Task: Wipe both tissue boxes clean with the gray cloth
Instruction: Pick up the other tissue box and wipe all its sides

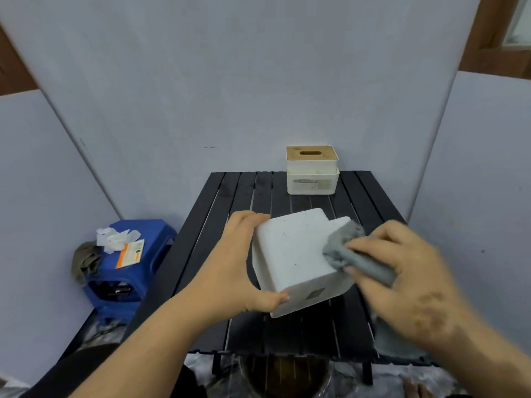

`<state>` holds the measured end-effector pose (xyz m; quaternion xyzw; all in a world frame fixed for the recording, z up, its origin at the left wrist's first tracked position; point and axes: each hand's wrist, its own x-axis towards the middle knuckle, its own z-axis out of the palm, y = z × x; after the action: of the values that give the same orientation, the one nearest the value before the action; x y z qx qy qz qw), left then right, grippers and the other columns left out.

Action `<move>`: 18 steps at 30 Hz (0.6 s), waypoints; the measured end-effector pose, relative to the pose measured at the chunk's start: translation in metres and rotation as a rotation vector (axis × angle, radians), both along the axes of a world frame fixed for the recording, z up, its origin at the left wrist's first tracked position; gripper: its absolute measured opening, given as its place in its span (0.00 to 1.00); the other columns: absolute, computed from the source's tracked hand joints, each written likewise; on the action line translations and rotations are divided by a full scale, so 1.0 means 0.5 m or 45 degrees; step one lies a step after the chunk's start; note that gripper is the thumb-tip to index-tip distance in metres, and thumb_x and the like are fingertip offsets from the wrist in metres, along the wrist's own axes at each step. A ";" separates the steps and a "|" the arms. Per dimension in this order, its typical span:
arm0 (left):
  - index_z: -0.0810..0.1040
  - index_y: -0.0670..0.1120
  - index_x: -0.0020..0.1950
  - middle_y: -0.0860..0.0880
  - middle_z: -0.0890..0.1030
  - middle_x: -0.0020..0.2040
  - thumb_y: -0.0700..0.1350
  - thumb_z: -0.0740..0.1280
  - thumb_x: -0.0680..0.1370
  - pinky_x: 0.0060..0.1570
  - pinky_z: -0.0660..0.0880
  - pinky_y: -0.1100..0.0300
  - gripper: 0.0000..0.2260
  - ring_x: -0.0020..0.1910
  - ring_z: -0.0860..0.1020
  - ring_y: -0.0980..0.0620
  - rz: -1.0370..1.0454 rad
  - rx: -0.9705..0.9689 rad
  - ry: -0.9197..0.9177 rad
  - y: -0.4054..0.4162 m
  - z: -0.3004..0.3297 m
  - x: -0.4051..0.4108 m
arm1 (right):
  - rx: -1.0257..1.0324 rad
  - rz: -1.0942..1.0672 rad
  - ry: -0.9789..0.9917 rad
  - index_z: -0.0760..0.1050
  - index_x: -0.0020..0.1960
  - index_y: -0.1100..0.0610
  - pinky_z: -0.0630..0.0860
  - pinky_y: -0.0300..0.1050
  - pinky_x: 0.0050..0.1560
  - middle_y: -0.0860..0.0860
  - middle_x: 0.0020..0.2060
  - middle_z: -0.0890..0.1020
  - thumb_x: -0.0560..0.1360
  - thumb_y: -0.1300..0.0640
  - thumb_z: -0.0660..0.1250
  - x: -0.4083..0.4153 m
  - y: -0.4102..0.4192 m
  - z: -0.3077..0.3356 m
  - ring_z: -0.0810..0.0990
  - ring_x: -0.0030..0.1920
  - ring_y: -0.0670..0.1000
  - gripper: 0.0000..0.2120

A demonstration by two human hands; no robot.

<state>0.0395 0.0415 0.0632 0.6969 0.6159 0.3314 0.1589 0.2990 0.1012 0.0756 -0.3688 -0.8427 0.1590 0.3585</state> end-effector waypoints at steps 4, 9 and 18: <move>0.64 0.59 0.70 0.65 0.64 0.65 0.58 0.81 0.58 0.63 0.72 0.65 0.44 0.66 0.70 0.62 0.024 0.047 -0.034 0.002 -0.007 0.002 | 0.139 0.214 -0.098 0.79 0.57 0.44 0.78 0.42 0.36 0.44 0.47 0.72 0.72 0.54 0.69 -0.083 -0.045 -0.019 0.74 0.39 0.44 0.15; 0.60 0.62 0.66 0.65 0.61 0.63 0.62 0.78 0.57 0.60 0.70 0.67 0.43 0.65 0.66 0.64 0.093 0.060 -0.023 -0.009 -0.007 0.018 | -0.050 -0.109 0.098 0.79 0.50 0.36 0.73 0.37 0.45 0.46 0.45 0.76 0.71 0.60 0.76 -0.006 0.084 -0.001 0.79 0.45 0.49 0.19; 0.65 0.51 0.63 0.59 0.63 0.59 0.59 0.74 0.54 0.49 0.73 0.66 0.41 0.57 0.70 0.61 0.204 0.094 -0.174 -0.011 -0.018 0.053 | 0.226 0.286 -0.060 0.79 0.57 0.45 0.79 0.49 0.40 0.48 0.47 0.75 0.72 0.58 0.63 -0.115 -0.020 -0.010 0.77 0.44 0.51 0.17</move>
<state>0.0659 0.0360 0.0541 0.6266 0.6446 0.4123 0.1478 0.2414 0.0909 0.0704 -0.2428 -0.8975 0.1144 0.3499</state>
